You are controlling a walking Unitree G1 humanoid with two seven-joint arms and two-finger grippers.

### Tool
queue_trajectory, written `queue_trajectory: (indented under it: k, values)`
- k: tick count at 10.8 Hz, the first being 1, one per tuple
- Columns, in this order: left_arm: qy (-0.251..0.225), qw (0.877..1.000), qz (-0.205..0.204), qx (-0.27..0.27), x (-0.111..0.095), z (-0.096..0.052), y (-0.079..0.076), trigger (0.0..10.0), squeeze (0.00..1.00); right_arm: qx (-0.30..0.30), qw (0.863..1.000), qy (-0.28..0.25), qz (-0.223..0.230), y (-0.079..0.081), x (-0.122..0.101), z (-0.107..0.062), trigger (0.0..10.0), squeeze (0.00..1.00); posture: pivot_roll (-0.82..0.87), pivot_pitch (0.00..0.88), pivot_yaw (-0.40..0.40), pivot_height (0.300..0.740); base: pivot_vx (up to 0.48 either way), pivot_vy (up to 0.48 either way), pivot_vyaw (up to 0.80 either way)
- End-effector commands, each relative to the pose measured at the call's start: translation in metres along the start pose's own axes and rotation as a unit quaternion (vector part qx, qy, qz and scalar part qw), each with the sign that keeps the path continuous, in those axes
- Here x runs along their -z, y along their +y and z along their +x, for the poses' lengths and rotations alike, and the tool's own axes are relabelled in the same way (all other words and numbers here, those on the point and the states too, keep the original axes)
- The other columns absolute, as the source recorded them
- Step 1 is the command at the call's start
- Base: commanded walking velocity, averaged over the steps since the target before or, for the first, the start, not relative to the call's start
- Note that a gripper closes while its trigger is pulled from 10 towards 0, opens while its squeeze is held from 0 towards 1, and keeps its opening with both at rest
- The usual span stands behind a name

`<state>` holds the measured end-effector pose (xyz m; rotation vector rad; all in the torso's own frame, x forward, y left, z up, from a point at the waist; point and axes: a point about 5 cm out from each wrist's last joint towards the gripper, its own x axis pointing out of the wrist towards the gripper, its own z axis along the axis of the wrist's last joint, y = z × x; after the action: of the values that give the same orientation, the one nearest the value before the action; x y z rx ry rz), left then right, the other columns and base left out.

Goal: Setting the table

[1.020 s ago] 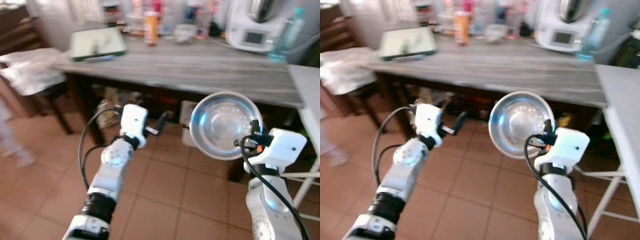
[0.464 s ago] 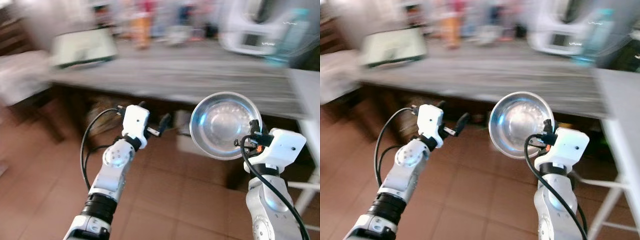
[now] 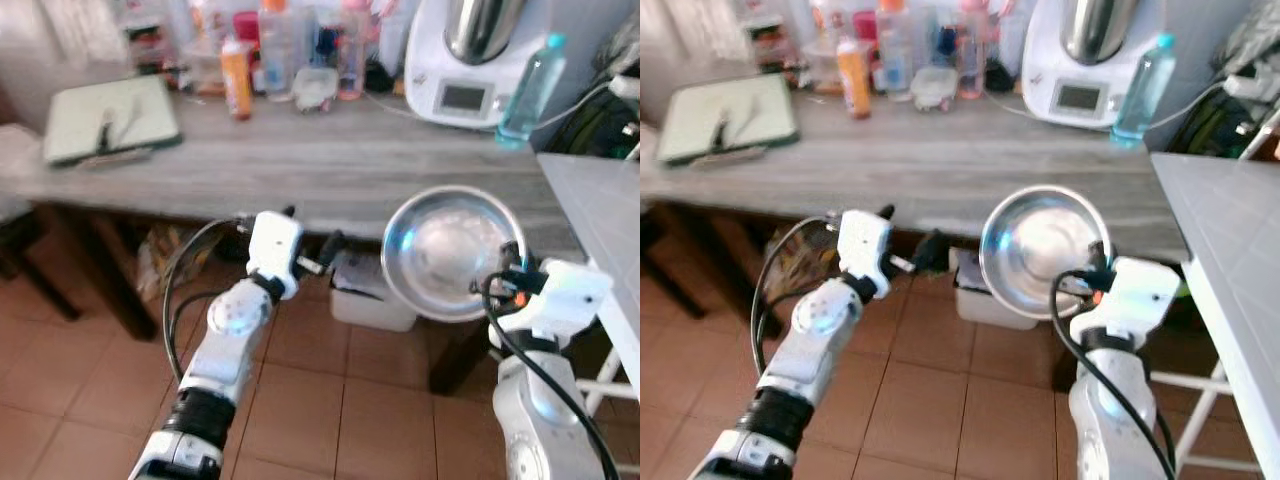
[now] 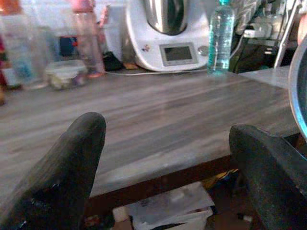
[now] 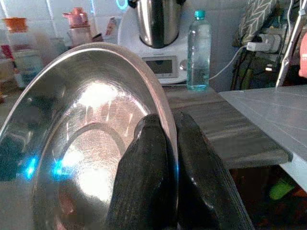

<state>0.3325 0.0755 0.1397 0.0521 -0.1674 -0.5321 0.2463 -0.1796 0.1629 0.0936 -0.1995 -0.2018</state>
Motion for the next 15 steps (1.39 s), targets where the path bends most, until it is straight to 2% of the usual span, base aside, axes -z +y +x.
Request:
queue_trajectory:
  k: [1,15]
  values:
    - [-0.007,1.0,-0.003,0.015,-0.0032,0.0046,-0.0096,10.0,0.0,0.006,1.0,-0.009,-0.007,-0.0063,-0.0043,-0.0001,10.0,0.0,0.06,0.081,-0.009,0.74,0.379,0.0,0.0]
    - [-0.004,1.0,-0.001,0.02,-0.002,0.0029,-0.01,10.0,0.0,0.006,1.0,-0.009,-0.009,-0.0047,-0.0027,0.0024,10.0,0.0,0.07,0.079,-0.009,0.74,0.376,0.0,0.0]
